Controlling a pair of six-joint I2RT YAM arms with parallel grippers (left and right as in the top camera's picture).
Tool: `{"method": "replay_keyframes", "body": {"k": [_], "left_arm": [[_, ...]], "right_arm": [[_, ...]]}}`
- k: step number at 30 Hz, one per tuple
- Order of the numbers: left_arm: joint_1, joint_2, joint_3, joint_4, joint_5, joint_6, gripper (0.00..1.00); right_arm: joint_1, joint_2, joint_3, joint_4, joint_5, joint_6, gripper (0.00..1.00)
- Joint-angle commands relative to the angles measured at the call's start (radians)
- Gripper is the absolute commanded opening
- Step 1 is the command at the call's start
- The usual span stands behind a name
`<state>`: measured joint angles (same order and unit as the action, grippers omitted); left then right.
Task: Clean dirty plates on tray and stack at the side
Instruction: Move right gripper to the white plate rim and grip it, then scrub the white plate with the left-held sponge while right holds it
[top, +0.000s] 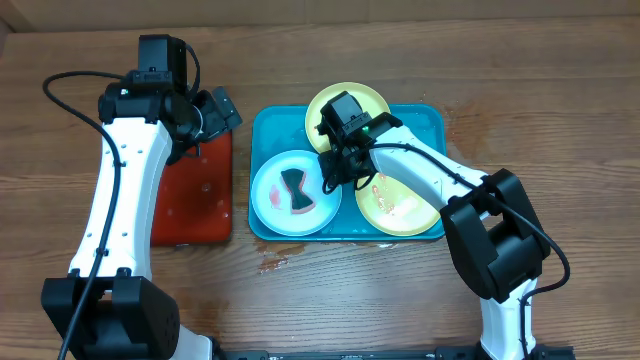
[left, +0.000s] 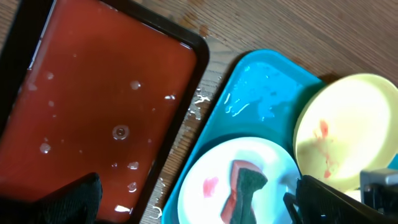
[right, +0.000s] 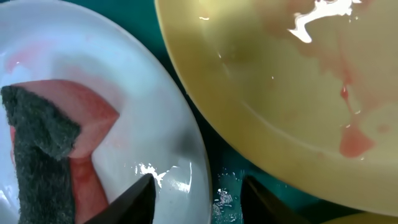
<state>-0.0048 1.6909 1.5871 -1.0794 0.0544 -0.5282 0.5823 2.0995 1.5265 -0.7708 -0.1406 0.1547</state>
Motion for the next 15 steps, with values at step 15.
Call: {"method": "replay_keyframes", "body": {"k": [15], "left_arm": [[-0.084, 0.058, -0.088, -0.022, 0.153, 0.042, 0.70]], "right_arm": [[-0.006, -0.008, -0.056, 0.022, 0.010, -0.001, 0.30]]}}
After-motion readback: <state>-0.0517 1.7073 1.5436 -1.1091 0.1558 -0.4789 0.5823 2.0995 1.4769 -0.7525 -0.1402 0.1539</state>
